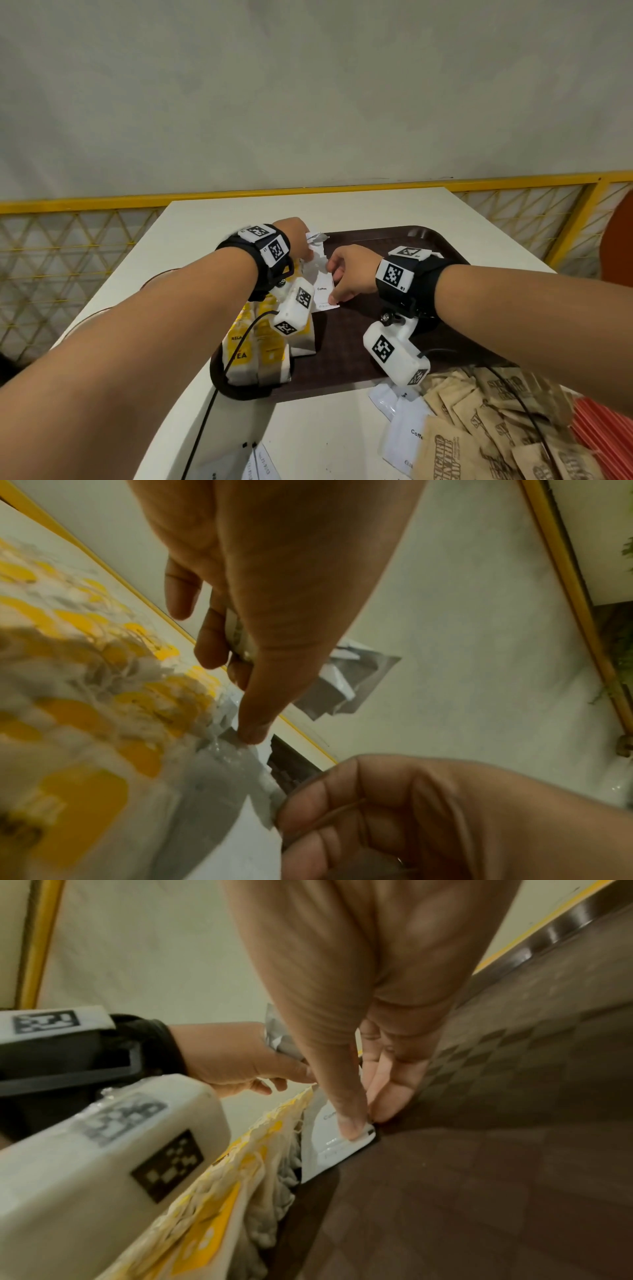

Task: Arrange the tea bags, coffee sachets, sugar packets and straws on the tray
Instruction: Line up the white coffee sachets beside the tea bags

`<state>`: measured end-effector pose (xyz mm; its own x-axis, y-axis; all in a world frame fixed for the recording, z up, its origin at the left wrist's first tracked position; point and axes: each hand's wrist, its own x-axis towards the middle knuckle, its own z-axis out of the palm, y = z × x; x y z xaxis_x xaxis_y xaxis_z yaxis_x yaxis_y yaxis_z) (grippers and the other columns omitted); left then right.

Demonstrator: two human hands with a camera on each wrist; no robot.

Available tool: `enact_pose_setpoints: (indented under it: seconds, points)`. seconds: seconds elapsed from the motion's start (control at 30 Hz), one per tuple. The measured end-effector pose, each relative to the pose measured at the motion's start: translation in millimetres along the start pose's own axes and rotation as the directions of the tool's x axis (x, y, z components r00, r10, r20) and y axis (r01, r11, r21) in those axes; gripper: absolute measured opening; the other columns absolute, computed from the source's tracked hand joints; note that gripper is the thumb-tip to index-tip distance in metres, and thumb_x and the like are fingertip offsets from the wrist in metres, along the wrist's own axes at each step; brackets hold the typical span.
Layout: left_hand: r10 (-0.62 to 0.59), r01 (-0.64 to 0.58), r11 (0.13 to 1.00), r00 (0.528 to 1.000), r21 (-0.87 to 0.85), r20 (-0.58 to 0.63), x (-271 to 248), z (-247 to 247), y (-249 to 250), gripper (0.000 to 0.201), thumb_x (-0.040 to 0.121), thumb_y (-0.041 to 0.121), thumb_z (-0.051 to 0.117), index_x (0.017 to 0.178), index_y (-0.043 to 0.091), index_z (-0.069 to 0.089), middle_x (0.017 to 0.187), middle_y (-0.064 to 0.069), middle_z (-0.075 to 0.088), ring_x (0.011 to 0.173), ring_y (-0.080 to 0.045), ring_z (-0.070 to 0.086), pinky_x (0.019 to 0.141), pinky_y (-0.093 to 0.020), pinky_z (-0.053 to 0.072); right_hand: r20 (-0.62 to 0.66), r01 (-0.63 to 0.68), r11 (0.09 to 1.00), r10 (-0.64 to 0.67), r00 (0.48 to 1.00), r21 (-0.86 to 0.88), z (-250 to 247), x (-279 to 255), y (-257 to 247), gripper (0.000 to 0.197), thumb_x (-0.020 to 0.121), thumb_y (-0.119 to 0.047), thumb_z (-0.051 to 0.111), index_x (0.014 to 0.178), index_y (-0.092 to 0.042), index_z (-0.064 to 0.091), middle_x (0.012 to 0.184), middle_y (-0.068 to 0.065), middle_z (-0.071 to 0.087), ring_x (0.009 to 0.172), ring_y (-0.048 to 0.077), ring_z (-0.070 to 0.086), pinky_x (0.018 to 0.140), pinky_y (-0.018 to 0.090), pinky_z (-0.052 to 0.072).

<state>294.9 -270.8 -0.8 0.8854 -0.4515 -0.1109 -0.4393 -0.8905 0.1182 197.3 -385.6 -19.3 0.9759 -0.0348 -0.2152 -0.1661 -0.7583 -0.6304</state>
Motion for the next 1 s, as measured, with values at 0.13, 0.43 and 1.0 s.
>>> enact_pose_setpoints:
  seconds: [0.13, 0.43, 1.0]
  points:
    - [-0.002, 0.000, 0.998, 1.000, 0.062, 0.027, 3, 3, 2, 0.022, 0.086, 0.023, 0.064, 0.073, 0.010, 0.053, 0.065, 0.000, 0.044, 0.076, -0.021, 0.050, 0.054, -0.024, 0.035, -0.001, -0.008, 0.998, 0.008, 1.000, 0.068, -1, 1, 4, 0.050, 0.066, -0.002, 0.085, 0.105, -0.008, 0.056, 0.086, 0.005, 0.061, 0.077, 0.026, 0.067, 0.078, 0.042, 0.059]
    - [-0.039, 0.033, 0.993, 0.998, 0.115, 0.051, 4, 5, 0, 0.026, 0.084, 0.025, 0.067, 0.103, 0.008, 0.064, 0.090, -0.005, 0.059, 0.086, -0.023, 0.059, 0.072, -0.028, 0.046, 0.003, -0.027, 0.988, 0.027, 1.000, 0.154, 3, 1, 6, 0.046, 0.068, 0.002, 0.083, 0.101, -0.011, 0.054, 0.089, 0.010, 0.062, 0.074, 0.025, 0.068, 0.075, 0.039, 0.060]
    - [-0.033, 0.032, 0.999, 0.999, -0.043, -0.030, 0, -3, -11, 0.026, 0.085, 0.032, 0.068, 0.091, 0.008, 0.058, 0.089, -0.006, 0.055, 0.082, -0.022, 0.052, 0.068, -0.029, 0.040, -0.014, -0.036, 0.951, 0.043, 0.999, 0.307, 3, -2, 8, 0.034, 0.072, 0.013, 0.075, 0.083, -0.012, 0.054, 0.083, 0.008, 0.058, 0.072, 0.024, 0.062, 0.079, 0.044, 0.059]
